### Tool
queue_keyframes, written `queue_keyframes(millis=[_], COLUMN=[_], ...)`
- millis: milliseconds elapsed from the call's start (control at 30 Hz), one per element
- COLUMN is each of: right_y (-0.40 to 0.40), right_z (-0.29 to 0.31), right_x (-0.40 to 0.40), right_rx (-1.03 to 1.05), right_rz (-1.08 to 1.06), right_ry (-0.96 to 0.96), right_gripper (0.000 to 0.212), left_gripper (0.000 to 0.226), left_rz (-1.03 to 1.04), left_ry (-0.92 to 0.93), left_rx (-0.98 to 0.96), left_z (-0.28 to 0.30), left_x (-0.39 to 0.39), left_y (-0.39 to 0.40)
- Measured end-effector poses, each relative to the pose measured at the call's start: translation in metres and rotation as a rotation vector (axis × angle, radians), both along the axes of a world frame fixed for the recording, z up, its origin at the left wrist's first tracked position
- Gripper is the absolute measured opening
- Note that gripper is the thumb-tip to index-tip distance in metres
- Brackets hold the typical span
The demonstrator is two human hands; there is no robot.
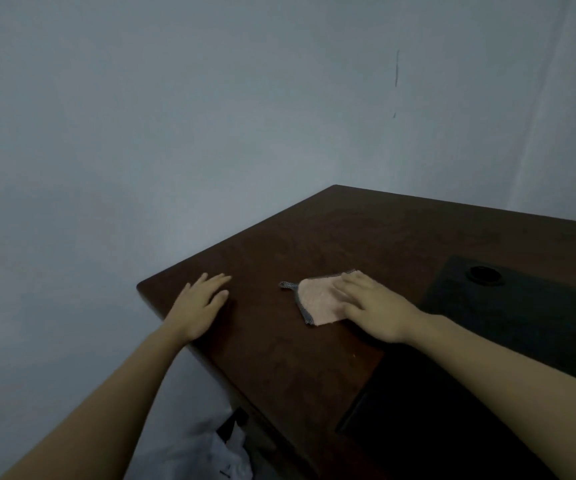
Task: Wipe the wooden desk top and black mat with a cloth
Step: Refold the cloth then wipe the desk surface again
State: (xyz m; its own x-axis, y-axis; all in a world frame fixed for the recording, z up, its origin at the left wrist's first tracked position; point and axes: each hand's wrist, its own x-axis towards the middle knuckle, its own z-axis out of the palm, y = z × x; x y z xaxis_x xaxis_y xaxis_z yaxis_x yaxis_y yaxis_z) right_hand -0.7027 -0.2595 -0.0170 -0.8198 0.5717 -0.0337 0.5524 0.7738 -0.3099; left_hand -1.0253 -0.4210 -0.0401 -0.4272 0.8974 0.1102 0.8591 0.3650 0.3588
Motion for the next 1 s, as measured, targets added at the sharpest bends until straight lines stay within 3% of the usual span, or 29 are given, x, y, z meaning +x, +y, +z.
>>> queue_keyframes(millis=[133, 333, 400, 500, 633, 733, 833, 900, 1000], right_y=[0.004, 0.044, 0.040, -0.001, -0.073, -0.070, -0.010, 0.040, 0.081], right_z=[-0.020, -0.027, -0.025, -0.021, -0.018, -0.016, -0.018, -0.027, -0.033], right_x=[-0.052, -0.087, -0.099, -0.113, -0.088, -0.062, -0.054, -0.054, -0.063], right_rx=[-0.013, 0.068, 0.100, 0.116, 0.142, 0.075, 0.136, 0.205, 0.178], right_rz=[0.047, -0.100, -0.126, 0.000, 0.261, 0.365, 0.248, 0.069, -0.146], right_ry=[-0.130, -0.267, -0.295, -0.272, -0.181, -0.165, -0.181, -0.207, -0.230], right_gripper=[0.063, 0.064, 0.063, 0.061, 0.058, 0.062, 0.099, 0.095, 0.089], left_gripper=[0.047, 0.083, 0.086, 0.070, 0.076, 0.071, 0.084, 0.087, 0.074], left_rz=[-0.026, -0.046, -0.042, -0.036, -0.030, -0.031, -0.039, -0.047, -0.037], left_ry=[0.003, 0.058, 0.071, 0.086, 0.114, 0.124, 0.095, 0.078, 0.090], left_rx=[-0.074, -0.054, -0.066, -0.081, -0.079, -0.090, -0.091, -0.090, -0.082], left_z=[-0.014, -0.025, -0.026, -0.027, -0.026, -0.027, -0.026, -0.026, -0.027], left_x=[-0.026, -0.030, -0.031, -0.030, -0.029, -0.028, -0.029, -0.030, -0.030], left_y=[-0.008, -0.005, -0.003, -0.003, -0.004, -0.005, -0.005, -0.005, -0.003])
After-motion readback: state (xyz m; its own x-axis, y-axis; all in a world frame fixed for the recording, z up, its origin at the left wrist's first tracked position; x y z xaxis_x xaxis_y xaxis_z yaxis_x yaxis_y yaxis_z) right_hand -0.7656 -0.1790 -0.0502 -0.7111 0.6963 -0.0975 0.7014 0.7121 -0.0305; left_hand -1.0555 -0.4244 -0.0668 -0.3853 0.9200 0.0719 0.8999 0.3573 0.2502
